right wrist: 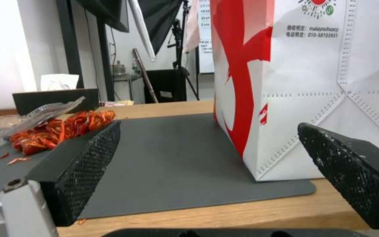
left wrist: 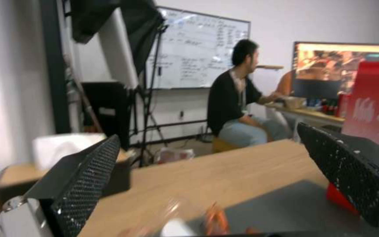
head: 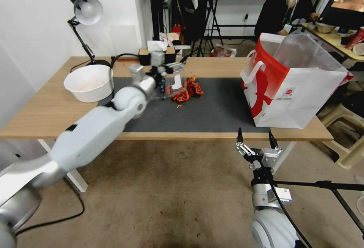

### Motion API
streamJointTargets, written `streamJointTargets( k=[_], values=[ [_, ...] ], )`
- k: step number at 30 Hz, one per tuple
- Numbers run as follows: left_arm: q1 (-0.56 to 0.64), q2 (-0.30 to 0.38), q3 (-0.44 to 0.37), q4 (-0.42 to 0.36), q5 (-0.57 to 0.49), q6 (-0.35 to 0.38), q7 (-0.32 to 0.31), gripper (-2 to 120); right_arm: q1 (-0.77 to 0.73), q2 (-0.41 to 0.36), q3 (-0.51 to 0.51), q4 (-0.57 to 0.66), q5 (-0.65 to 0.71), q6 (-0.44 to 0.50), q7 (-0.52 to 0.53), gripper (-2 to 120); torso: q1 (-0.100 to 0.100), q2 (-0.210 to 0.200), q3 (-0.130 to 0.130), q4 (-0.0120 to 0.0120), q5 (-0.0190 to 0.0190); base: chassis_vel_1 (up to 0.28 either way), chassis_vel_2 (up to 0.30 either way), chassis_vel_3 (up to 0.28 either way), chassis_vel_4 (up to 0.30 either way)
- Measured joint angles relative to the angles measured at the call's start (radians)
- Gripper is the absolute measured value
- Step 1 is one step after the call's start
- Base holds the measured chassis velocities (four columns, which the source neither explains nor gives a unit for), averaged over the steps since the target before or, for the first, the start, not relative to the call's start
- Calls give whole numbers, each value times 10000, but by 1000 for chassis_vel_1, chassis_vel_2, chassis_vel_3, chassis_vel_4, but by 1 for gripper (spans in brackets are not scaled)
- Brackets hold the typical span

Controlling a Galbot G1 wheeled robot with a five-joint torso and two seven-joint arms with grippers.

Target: Pick up the trash from the table and place it into the takeout bag.

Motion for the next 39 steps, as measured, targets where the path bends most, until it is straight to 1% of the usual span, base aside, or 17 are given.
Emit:
streamJointTargets(
  k=[3,6,7,8,10,12,13,16,18,20,23,25,27,28,31,32,39],
  values=[
    [991,417,-776,-457,175,52,-15,100,24,-29,-59,-16,-5,-1,-12,100,0,0,0,0,0,0,0,0,0],
    [1329,537,-1020,-631,248,74,-14,100,25,-37,-63,-27,-10,-6,-13,100,0,0,0,2,-1,0,0,0,0],
    [1970,686,-1514,-990,396,128,-15,100,32,-46,-66,-47,-41,-11,-17,100,0,1,-1,-1,-1,0,0,0,0],
    [1970,686,-1514,-990,396,128,-15,100,32,-46,-66,-47,-41,-11,-17,100,0,1,-1,-1,-1,0,0,0,0],
    [2470,755,-1892,-1282,514,182,-33,100,45,-45,-74,-66,-53,-12,-18,100,0,0,0,-2,1,0,0,0,0],
    [3331,831,-2566,-1712,817,223,-65,100,58,-42,-111,-98,-69,-15,-30,100,-1,0,0,0,3,0,0,0,0],
    [3331,831,-2566,-1712,817,223,-65,100,58,-42,-111,-98,-69,-15,-30,100,-1,0,0,0,3,0,0,0,0],
    [4191,870,-3278,-2102,1221,220,-108,100,85,-41,-147,-131,-85,-23,-42,100,-1,0,0,0,2,0,0,0,0],
    [4411,871,-3433,-2213,1362,212,-145,100,92,-39,-155,-141,-93,-29,-44,100,0,0,1,1,2,0,0,0,0],
    [4917,831,-3819,-2479,1683,174,-273,100,95,-19,-179,-148,-124,-43,-46,100,-1,0,0,-2,3,0,0,0,0],
    [5356,782,-4100,-2648,1983,102,-428,100,90,-15,-183,-148,-153,-51,-46,100,-1,0,0,-1,-1,0,0,0,0],
    [5488,766,-4209,-2679,2087,61,-454,100,85,-18,-182,-149,-162,-52,-46,100,-1,0,1,-1,-2,0,0,0,0],
    [6027,714,-4727,-2777,2428,-50,-484,100,77,-40,-162,-148,-187,-55,-46,100,0,0,0,-2,2,0,0,0,0],
    [6027,714,-4727,-2777,2428,-50,-484,100,77,-40,-162,-148,-187,-55,-46,100,0,0,0,-2,2,0,0,0,0],
    [6771,553,-5346,-2864,2794,-160,-481,100,75,-62,-128,-157,-213,-58,-46,100,-1,0,0,1,2,0,0,0,0],
    [6771,553,-5346,-2864,2794,-160,-481,100,75,-62,-128,-157,-213,-58,-46,100,-1,0,0,1,2,0,0,0,0],
    [7702,-209,-6185,-3020,3554,-168,-354,100,7,12,-16,-165,-372,-57,-50,100,1,0,0,-5,1,0,0,0,0]
  ],
)
